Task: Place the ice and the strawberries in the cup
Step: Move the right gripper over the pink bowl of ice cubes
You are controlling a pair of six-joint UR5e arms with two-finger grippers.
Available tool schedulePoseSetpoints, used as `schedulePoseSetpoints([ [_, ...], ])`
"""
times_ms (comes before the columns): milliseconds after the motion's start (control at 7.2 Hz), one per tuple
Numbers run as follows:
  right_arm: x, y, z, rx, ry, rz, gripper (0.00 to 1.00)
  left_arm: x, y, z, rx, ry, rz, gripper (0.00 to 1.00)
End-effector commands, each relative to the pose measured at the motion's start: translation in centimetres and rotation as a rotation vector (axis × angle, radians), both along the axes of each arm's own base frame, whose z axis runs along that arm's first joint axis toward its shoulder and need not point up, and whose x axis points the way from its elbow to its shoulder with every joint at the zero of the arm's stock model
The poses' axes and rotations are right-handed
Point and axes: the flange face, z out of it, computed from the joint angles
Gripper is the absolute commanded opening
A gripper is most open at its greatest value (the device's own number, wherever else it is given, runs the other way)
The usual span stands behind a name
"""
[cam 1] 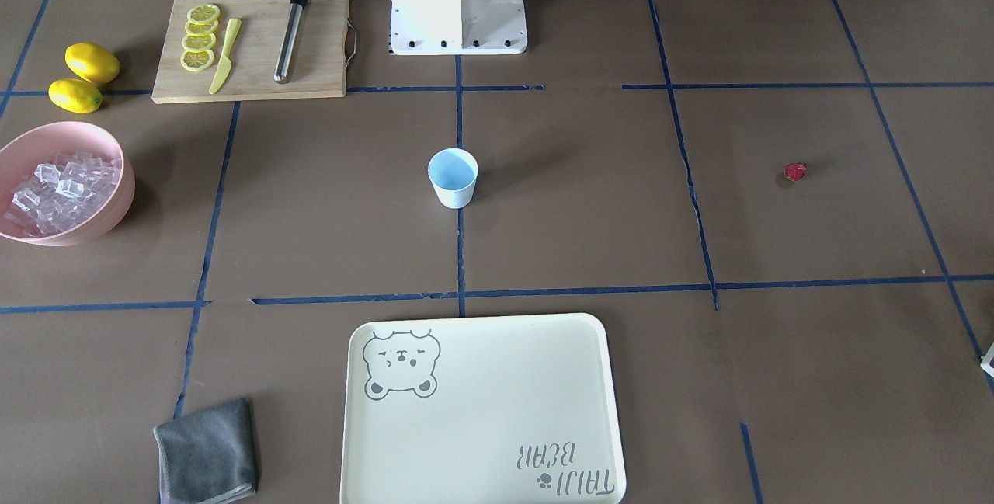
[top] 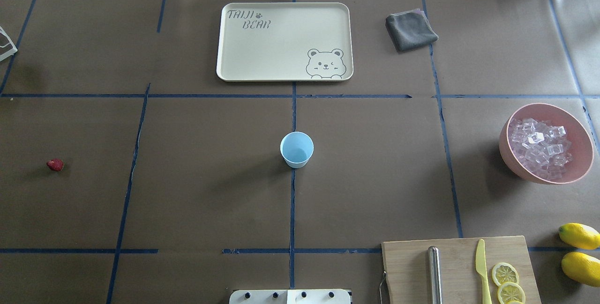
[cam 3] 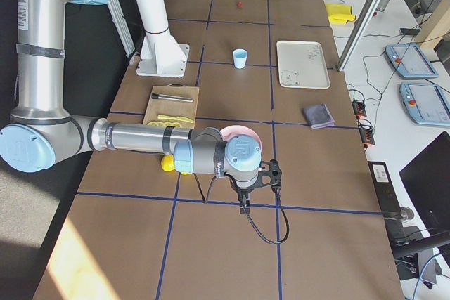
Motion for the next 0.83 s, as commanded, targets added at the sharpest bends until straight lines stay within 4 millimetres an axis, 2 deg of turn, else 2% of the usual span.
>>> schedulePoseSetpoints([
  [0,-0.1,0.0,-2.7,0.052,-0.007,0.001,1.00,0.1,-0.4,-0.9,0.018,0.002,-0.002,1.00],
  [139,-0.3,-0.3,-5.3,0.085,-0.007,0.003,1.00,1.6,-0.5,-0.2,0.012,0.002,0.027,1.00],
  [278,-0.5,-0.8,-7.1,0.120,-0.004,0.001,1.00,1.9,-0.1,-0.1,0.009,0.005,0.032,1.00],
  [417,-1.0,-1.2,-7.3,0.097,-0.012,0.016,1.00,2.1,-0.8,-0.9,0.030,0.004,0.039,1.00],
  [556,-4.4,-1.8,-9.7,0.117,-0.028,-0.030,1.00,2.5,-1.6,-1.1,0.051,0.004,0.049,1.00],
  [695,-6.6,-2.0,-11.5,0.144,-0.032,-0.069,0.99,2.7,-1.8,-1.5,0.063,0.005,0.055,1.00],
])
